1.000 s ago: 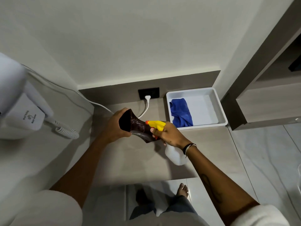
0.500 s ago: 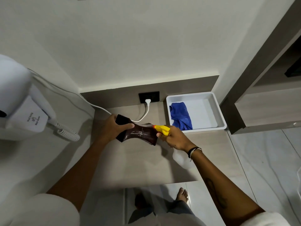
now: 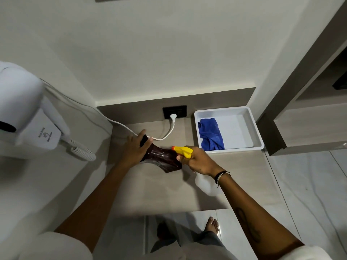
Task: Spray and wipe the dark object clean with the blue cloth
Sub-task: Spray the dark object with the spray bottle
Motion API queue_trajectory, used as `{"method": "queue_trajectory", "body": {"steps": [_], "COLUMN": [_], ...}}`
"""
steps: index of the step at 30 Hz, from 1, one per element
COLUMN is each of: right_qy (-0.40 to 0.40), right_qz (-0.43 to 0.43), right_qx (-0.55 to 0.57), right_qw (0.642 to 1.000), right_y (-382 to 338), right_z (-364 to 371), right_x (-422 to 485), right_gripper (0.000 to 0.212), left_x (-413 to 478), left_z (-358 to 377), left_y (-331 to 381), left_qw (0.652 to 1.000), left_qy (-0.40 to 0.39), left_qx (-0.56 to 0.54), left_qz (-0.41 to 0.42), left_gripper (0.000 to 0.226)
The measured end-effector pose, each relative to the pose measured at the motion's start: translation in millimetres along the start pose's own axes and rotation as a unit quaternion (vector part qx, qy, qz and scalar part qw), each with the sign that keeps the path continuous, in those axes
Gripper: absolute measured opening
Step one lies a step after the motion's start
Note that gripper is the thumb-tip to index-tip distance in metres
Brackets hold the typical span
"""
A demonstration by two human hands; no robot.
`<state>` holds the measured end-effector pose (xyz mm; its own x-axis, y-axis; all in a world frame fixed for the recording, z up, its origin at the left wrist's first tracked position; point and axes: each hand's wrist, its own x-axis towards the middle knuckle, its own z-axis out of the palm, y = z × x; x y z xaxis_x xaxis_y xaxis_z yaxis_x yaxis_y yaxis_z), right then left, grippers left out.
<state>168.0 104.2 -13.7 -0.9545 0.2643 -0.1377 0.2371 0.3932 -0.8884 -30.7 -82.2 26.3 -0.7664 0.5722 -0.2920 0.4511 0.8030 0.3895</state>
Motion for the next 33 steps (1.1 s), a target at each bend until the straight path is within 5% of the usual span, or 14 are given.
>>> {"method": "queue_trajectory", "body": {"steps": [5,9,25,33], "right_qy": [-0.032,-0.022,-0.020,-0.022], "right_qz": [-0.020,-0.012,0.069,0.103], "right_qx": [0.019,0.008,-0.053,-0.084], "right_qw": [0.999,1.000,0.996,0.991], "right_y": [-5.7,-9.4,4.5,19.5], "right_z": [7.4,9.5,5.2,-4.9], "right_x": [4.5,7.9,0.5,-6.7], "right_gripper": [0.043,0.043,0.039,0.041], "left_x": [-6.3,-2.7,2.9,1.3], "left_z": [1.1,-6.2,-3.5,-9.2], "left_y": [-16.0,-35.4,-31.5,-19.3], "left_qw": [0.992,0.990,0.990,0.982], "left_qy": [-0.068,-0.113,-0.044,-0.007], "left_qx": [-0.102,-0.066,-0.057,-0.169], "left_qz": [0.006,0.054,0.123,-0.079], "left_gripper": [0.123,0.158,0.120,0.089]}}
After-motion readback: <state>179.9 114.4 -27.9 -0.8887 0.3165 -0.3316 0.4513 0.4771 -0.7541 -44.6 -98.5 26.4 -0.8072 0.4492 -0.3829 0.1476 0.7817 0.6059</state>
